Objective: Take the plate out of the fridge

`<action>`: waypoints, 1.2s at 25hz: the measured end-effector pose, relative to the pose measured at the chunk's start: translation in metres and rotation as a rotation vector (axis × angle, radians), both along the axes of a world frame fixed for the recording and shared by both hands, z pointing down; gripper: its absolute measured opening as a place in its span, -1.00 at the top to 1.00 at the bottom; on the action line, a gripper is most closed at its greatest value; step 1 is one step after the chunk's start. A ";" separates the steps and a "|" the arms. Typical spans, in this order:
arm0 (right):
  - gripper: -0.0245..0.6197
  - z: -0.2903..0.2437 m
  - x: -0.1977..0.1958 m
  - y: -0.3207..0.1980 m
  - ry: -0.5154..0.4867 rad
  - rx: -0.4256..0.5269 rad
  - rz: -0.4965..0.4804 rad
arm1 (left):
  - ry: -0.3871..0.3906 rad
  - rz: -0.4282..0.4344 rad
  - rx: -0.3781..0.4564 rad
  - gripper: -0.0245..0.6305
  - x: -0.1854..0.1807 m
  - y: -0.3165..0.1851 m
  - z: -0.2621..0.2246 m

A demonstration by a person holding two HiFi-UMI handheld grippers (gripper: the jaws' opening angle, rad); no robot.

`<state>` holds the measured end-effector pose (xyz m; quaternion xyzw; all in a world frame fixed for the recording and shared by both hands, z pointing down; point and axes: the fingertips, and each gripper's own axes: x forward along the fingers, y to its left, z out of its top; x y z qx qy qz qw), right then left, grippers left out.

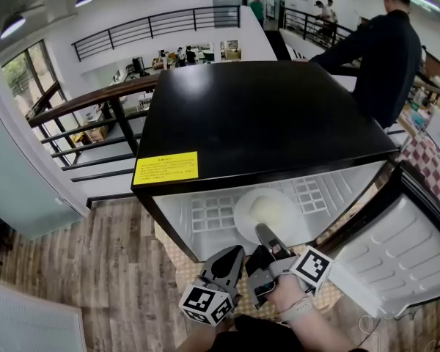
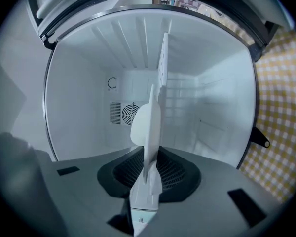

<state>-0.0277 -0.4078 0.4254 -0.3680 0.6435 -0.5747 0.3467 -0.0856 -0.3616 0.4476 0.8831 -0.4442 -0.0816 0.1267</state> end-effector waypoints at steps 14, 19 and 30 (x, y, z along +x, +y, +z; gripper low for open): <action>0.72 0.002 0.007 -0.002 -0.055 0.003 0.004 | -0.002 0.012 -0.005 0.89 0.009 -0.004 0.002; 0.72 0.001 0.007 -0.003 -0.054 0.031 0.005 | 0.003 0.016 -0.008 0.89 0.010 -0.006 0.002; 0.75 0.002 0.007 -0.001 -0.016 0.048 -0.015 | 0.005 0.011 -0.017 0.89 0.008 -0.004 0.006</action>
